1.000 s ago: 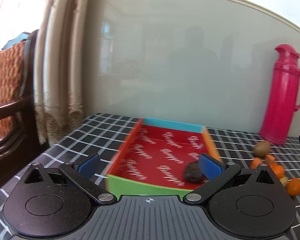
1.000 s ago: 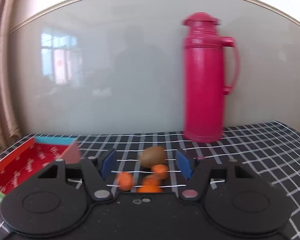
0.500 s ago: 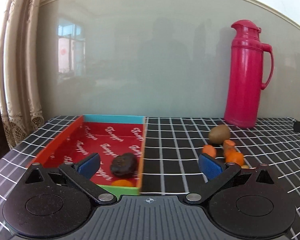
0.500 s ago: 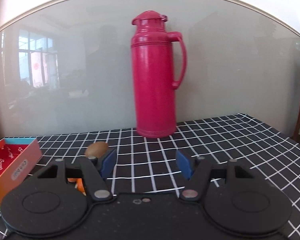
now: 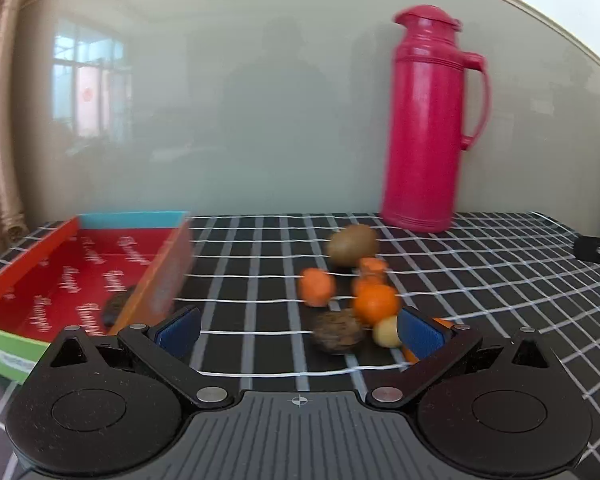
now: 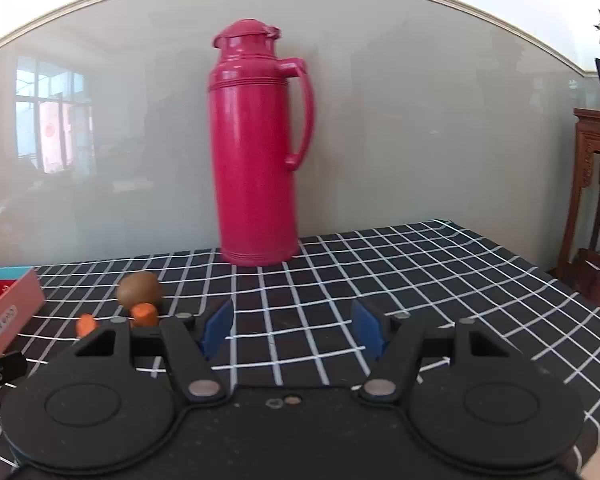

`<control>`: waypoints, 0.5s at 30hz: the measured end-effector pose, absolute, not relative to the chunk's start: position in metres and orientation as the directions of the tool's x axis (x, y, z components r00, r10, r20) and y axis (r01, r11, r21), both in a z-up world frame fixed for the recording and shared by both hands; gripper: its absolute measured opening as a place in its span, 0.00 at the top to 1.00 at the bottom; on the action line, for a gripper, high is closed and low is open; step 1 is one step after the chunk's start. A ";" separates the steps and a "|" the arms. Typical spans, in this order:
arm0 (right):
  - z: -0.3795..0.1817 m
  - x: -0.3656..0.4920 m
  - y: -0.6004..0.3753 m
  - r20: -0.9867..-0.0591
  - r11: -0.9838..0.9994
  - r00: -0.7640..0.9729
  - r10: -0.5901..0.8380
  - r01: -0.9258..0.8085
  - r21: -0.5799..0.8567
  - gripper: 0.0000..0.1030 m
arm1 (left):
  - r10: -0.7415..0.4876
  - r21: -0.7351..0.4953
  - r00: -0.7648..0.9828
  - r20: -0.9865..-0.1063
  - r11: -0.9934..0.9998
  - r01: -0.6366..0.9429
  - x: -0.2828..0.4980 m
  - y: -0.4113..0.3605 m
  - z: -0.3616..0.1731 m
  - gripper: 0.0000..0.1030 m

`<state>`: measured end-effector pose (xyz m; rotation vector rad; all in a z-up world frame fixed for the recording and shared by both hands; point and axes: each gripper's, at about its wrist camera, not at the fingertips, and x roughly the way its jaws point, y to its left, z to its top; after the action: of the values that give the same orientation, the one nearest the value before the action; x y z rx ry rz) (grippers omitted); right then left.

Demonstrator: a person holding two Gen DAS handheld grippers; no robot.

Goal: Organize fruits
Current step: 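Move both tools back over the remaining fruit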

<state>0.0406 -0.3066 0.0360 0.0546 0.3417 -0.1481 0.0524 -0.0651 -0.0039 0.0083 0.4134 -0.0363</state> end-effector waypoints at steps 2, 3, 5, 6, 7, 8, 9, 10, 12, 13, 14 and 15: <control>0.035 0.039 -0.315 -0.339 0.985 0.929 -0.149 0.169 0.030 0.37 | -0.049 0.003 0.914 -0.404 0.998 0.055 0.054 -0.076 -0.006 0.00; 0.034 0.037 -0.319 -0.342 0.983 0.926 -0.158 0.179 0.032 0.37 | -0.053 0.014 0.913 -0.406 0.998 0.064 0.055 -0.082 -0.007 0.00; 0.032 0.035 -0.328 -0.343 0.980 0.924 -0.171 0.195 0.036 0.37 | -0.049 0.043 0.908 -0.416 0.996 0.073 0.058 -0.096 -0.009 0.00; 0.031 0.034 -0.331 -0.344 0.979 0.922 -0.175 0.200 0.038 0.37 | -0.054 0.049 0.904 -0.423 0.995 0.082 0.060 -0.102 -0.010 0.00; 0.030 0.033 -0.335 -0.345 0.978 0.921 -0.181 0.206 0.039 0.37 | -0.064 0.050 0.901 -0.430 0.994 0.095 0.062 -0.106 -0.009 0.00; 0.030 0.032 -0.338 -0.347 0.976 0.919 -0.186 0.213 0.041 0.37 | -0.066 0.057 0.898 -0.436 0.993 0.101 0.062 -0.111 -0.010 0.00; 0.029 0.031 -0.341 -0.347 0.975 0.919 -0.189 0.217 0.042 0.37 | -0.064 0.060 0.897 -0.438 0.993 0.100 0.063 -0.116 -0.011 0.00; 0.029 0.030 -0.344 -0.347 0.974 0.918 -0.193 0.222 0.045 0.37 | -0.070 0.054 0.893 -0.444 0.993 0.105 0.064 -0.119 -0.011 0.00; 0.027 0.029 -0.350 -0.347 0.972 0.916 -0.199 0.230 0.049 0.37 | -0.064 0.056 0.885 -0.462 0.993 0.101 0.067 -0.126 -0.013 0.00; 0.027 0.029 -0.353 -0.349 0.971 0.915 -0.203 0.235 0.050 0.36 | -0.065 0.056 0.884 -0.463 0.993 0.102 0.067 -0.129 -0.014 0.00; 0.026 0.029 -0.356 -0.351 0.970 0.913 -0.206 0.239 0.053 0.36 | -0.068 0.054 0.883 -0.464 0.993 0.105 0.068 -0.131 -0.014 0.00; 0.025 0.029 -0.359 -0.353 0.969 0.912 -0.208 0.242 0.055 0.36 | -0.074 0.049 0.881 -0.468 0.993 0.110 0.068 -0.134 -0.015 0.00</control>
<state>0.0294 -0.3586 0.0249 0.0980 0.3532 -0.2319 0.0681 -0.1336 -0.0149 0.0752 0.4839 -0.0957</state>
